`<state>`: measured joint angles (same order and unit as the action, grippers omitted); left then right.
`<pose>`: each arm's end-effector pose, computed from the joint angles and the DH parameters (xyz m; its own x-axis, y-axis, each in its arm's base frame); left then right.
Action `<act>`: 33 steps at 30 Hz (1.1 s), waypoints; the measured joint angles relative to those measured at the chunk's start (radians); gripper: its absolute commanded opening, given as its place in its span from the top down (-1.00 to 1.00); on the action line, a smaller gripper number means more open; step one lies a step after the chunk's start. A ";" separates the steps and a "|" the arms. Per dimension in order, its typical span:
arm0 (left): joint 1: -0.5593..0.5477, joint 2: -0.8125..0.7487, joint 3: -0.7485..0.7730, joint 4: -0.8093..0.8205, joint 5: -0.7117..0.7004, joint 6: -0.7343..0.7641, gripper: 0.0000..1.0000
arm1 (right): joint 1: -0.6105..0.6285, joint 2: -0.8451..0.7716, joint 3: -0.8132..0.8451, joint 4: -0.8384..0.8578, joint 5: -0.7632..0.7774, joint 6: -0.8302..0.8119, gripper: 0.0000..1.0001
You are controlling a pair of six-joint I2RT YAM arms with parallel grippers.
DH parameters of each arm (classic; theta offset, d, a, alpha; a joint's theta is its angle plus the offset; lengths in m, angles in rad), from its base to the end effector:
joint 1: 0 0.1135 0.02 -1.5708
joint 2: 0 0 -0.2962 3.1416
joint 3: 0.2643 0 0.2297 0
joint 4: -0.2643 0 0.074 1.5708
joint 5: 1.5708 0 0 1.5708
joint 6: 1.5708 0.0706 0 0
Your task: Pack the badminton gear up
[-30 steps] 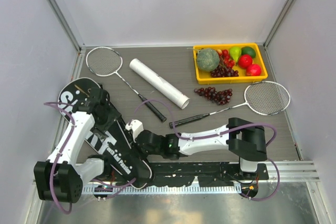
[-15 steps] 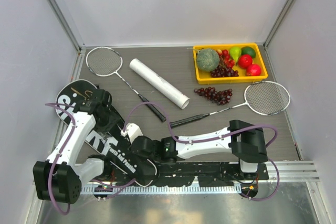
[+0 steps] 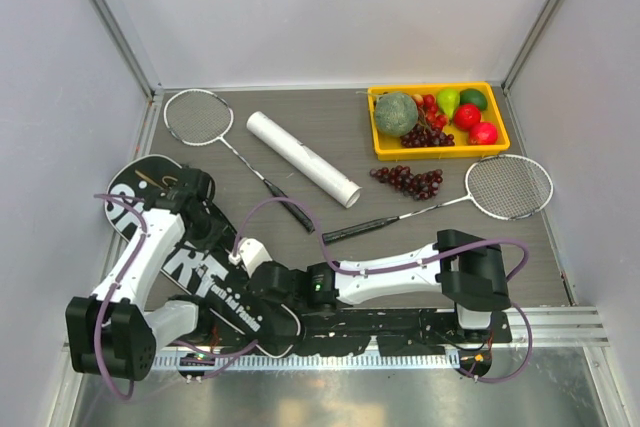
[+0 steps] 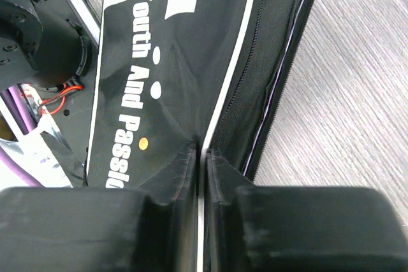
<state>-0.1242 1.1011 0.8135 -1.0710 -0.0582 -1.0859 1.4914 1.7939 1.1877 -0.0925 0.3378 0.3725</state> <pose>0.1454 -0.0140 0.2310 -0.5508 -0.8213 -0.1485 -0.8062 0.5696 -0.1598 0.0558 0.4065 0.2349 -0.3825 -0.4779 -0.7908 -0.8387 0.5387 0.0801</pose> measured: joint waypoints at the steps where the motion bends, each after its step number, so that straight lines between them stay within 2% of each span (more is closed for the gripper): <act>1: 0.000 0.007 0.000 0.003 0.005 0.003 1.00 | 0.000 0.000 0.000 0.000 0.000 -0.001 0.40; 4: 0.000 0.020 -0.001 0.006 0.016 0.026 1.00 | 0.000 -0.001 -0.003 0.011 0.000 0.001 0.01; 6: -0.002 0.020 -0.001 0.007 0.018 0.049 1.00 | -0.004 -0.013 -0.022 0.029 -0.004 0.005 -0.11; 14: -0.014 -0.070 -0.013 0.077 0.069 0.206 1.00 | -0.106 -0.292 -0.263 0.145 -0.103 0.079 -0.33; 17: -0.019 -0.141 -0.035 0.121 0.110 0.266 1.00 | -0.162 -0.361 -0.304 0.210 -0.126 0.112 -0.34; 21: -0.021 -0.227 -0.064 0.155 0.148 0.317 1.00 | -0.211 -0.348 -0.306 0.273 -0.166 0.146 -0.35; 26: -0.023 -0.287 -0.104 0.181 0.183 0.349 1.00 | -0.254 -0.242 -0.292 0.317 -0.250 0.161 -0.33; 33: -0.023 -0.292 -0.159 0.227 0.246 0.365 1.00 | -0.263 -0.076 -0.220 0.325 -0.345 0.173 -0.27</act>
<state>-0.1471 0.8089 0.6544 -0.8440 0.1883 -0.7208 1.2285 1.7184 0.9672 0.2325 -0.0071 0.5453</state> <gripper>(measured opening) 0.014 0.649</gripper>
